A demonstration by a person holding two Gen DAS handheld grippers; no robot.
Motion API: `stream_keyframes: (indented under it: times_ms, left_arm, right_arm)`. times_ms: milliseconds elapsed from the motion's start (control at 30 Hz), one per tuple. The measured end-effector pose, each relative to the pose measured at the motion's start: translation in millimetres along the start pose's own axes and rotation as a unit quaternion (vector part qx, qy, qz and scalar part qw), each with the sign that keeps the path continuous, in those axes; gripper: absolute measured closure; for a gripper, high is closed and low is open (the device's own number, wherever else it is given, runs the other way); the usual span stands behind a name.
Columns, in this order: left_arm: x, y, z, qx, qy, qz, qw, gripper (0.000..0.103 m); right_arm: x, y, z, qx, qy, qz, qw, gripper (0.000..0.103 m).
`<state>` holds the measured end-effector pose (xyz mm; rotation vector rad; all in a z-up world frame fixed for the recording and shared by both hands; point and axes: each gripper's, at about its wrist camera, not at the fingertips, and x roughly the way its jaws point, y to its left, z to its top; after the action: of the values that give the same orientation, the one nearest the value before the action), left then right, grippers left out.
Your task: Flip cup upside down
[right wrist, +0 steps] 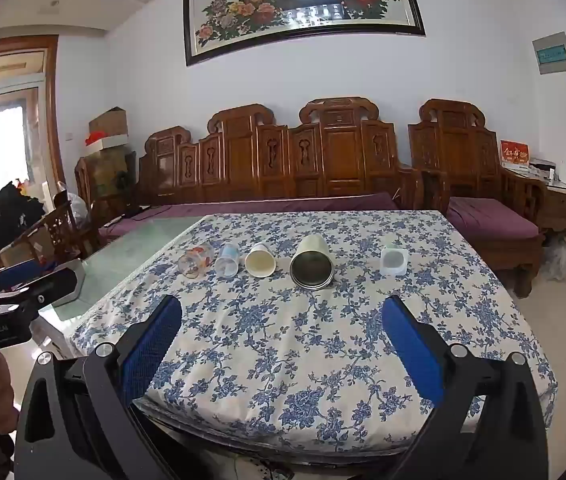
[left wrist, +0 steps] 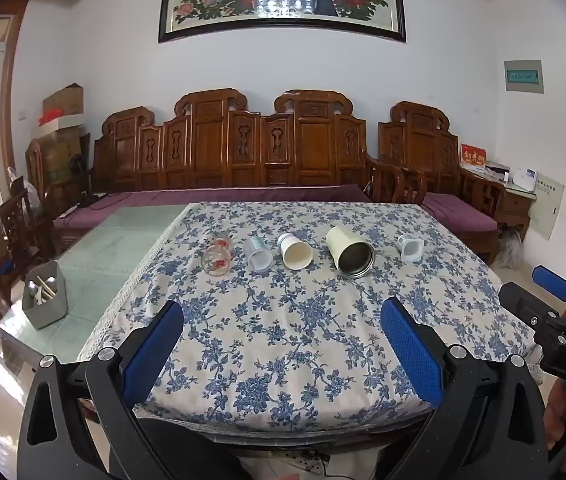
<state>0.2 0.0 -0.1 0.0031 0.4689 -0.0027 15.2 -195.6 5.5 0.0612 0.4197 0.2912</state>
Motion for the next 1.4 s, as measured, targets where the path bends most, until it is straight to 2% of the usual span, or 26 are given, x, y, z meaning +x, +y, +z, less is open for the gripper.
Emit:
stream_keyframes:
  times_ms: [1400]
  left_arm:
    - [-3.0,5.8,7.3,-0.001,-0.008,0.003,1.0,0.008]
  right_arm:
    - [4.8,1.8,-3.6,-0.002,-0.001,0.001,1.0,0.003]
